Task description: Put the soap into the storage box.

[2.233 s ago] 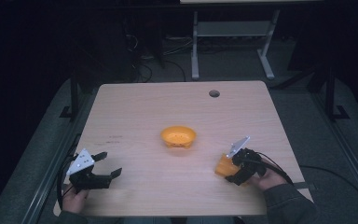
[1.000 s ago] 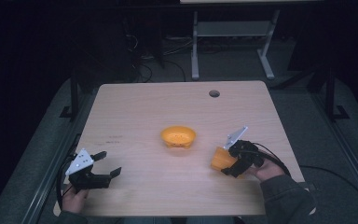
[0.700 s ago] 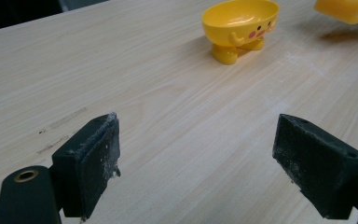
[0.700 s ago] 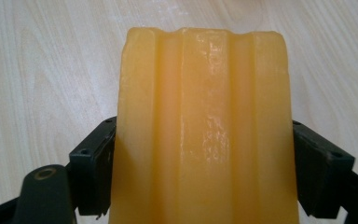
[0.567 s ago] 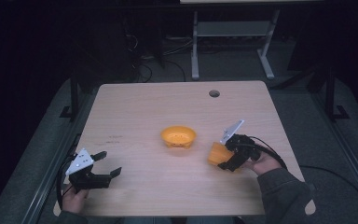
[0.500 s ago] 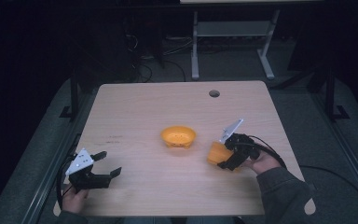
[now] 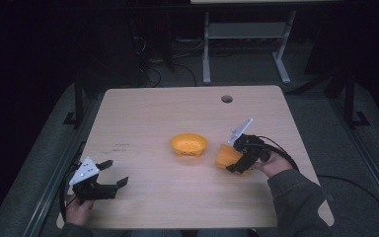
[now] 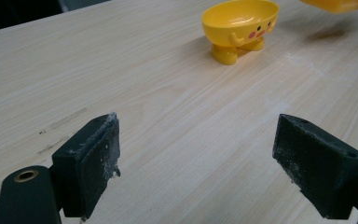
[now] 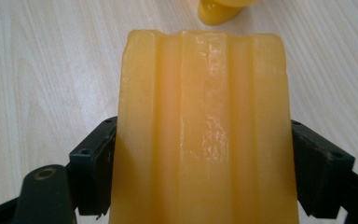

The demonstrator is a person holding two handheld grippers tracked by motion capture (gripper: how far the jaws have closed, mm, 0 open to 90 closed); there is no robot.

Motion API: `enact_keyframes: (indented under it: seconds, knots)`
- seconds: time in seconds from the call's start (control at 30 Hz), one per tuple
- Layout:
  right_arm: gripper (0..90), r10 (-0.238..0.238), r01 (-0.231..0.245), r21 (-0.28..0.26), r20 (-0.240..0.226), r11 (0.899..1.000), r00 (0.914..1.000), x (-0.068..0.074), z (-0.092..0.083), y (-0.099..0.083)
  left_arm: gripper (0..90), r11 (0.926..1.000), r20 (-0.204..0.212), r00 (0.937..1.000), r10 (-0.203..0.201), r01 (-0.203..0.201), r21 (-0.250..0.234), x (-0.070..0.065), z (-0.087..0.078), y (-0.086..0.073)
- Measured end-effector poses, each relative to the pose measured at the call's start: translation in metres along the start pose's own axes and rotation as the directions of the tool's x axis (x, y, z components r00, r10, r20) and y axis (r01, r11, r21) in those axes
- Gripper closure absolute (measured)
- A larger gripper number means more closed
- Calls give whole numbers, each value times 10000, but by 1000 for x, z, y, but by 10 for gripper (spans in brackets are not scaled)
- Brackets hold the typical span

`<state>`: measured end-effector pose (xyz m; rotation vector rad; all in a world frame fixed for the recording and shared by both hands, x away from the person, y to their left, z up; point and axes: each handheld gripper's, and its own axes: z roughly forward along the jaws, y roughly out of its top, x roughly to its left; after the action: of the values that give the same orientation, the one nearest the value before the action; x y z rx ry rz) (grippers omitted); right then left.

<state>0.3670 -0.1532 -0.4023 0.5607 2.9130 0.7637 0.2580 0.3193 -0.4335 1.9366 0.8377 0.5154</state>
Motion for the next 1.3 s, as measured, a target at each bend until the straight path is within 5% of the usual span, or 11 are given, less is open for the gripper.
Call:
enact_keyframes:
  seconds: [1.3]
  knots:
    - [205,-840,837,-150,-236,9964,9962,-20,3,64,143,10000,0,10000,7,-7,-52,1,0,0]
